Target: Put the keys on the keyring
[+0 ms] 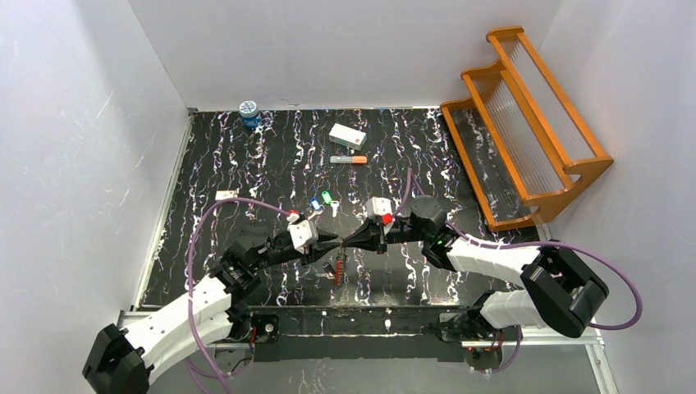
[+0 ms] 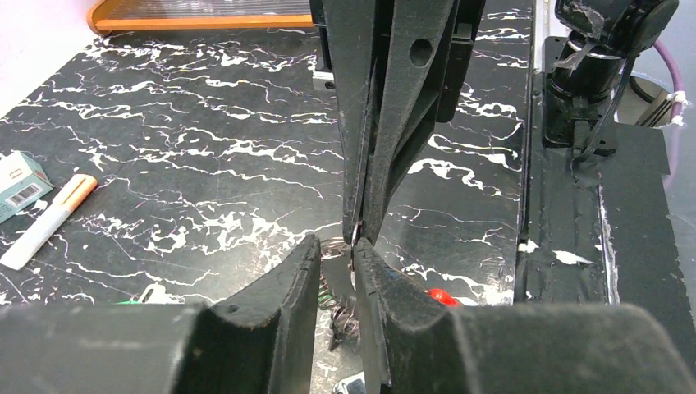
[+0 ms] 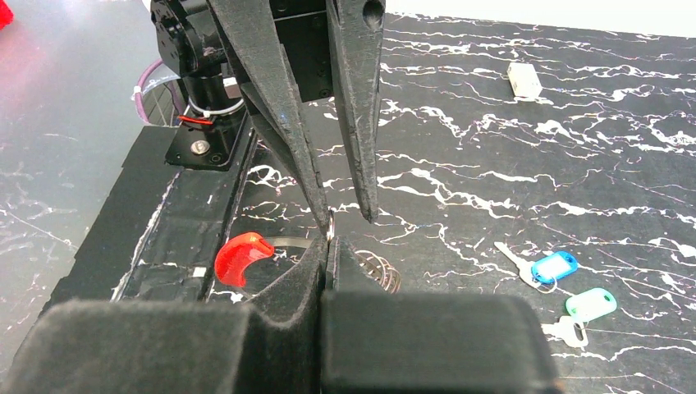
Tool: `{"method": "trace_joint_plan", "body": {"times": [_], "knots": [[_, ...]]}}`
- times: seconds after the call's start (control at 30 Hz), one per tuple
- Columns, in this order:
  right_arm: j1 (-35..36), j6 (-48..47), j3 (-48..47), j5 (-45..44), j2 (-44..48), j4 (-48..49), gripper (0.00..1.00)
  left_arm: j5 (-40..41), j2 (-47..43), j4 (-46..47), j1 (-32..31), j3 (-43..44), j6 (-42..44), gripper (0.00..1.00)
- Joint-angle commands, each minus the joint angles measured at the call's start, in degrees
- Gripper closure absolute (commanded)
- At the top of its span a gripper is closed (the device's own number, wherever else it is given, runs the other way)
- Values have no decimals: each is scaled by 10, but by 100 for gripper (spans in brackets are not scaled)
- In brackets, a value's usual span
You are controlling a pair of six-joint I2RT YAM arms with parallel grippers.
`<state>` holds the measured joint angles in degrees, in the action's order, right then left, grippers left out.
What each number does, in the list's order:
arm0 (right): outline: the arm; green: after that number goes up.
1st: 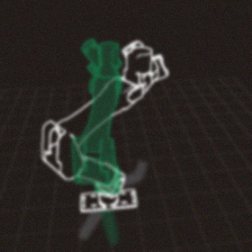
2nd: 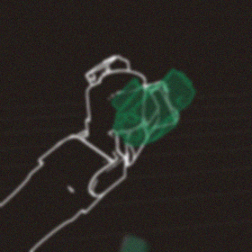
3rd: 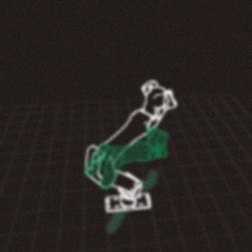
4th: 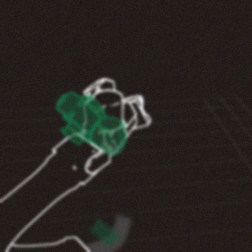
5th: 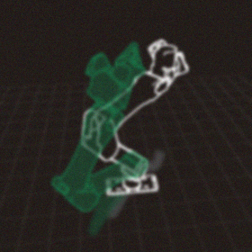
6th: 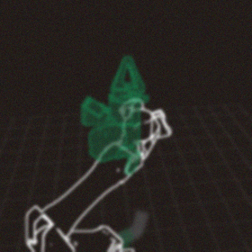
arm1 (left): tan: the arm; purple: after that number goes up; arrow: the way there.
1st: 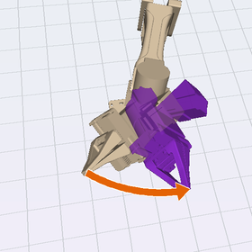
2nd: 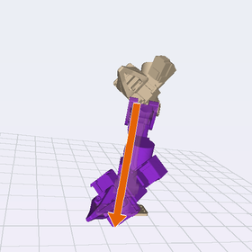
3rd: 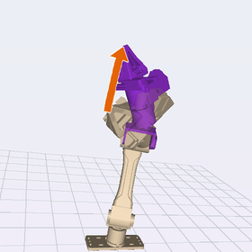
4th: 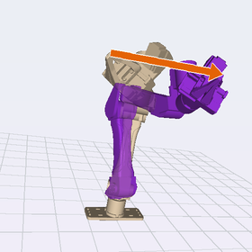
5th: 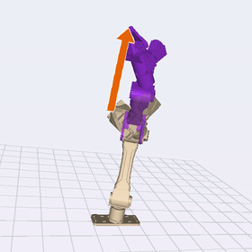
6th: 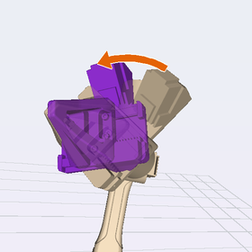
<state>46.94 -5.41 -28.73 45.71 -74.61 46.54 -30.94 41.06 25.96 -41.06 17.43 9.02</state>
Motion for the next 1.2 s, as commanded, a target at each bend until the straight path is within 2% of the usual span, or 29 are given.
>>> {"method": "trace_joint_plan", "body": {"times": [0.0,0.27,0.5,0.6,0.73,0.77,0.83,0.9,0.97,1.1,1.17], "knots": [[-2,5,-16,12,4,37,99,-20,4,22,-3,0,3,80],[-2,8,-17,10,6,40,99,-18,16,22,-2,1,4,75],[-2,10,-18,14,5,40,99,-26,24,20,-3,5,10,88],[-2,10,-19,14,5,39,99,-32,27,19,-3,8,13,100],[-2,9,-18,-1,7,32,99,-35,29,7,-2,15,17,100],[-2,10,-18,-15,11,29,90,-34,28,4,-2,17,17,100],[-1,9,-10,-47,20,29,62,-29,25,-8,-3,20,19,100],[-3,9,2,-81,35,33,39,-21,19,-21,-2,25,23,100],[-4,16,8,-115,47,35,21,-9,14,-40,-2,30,26,100],[-16,80,-3,-184,63,17,3,21,6,-73,-3,41,27,100],[-28,117,-20,-220,62,-10,1,43,5,-90,-2,50,24,100]]}}
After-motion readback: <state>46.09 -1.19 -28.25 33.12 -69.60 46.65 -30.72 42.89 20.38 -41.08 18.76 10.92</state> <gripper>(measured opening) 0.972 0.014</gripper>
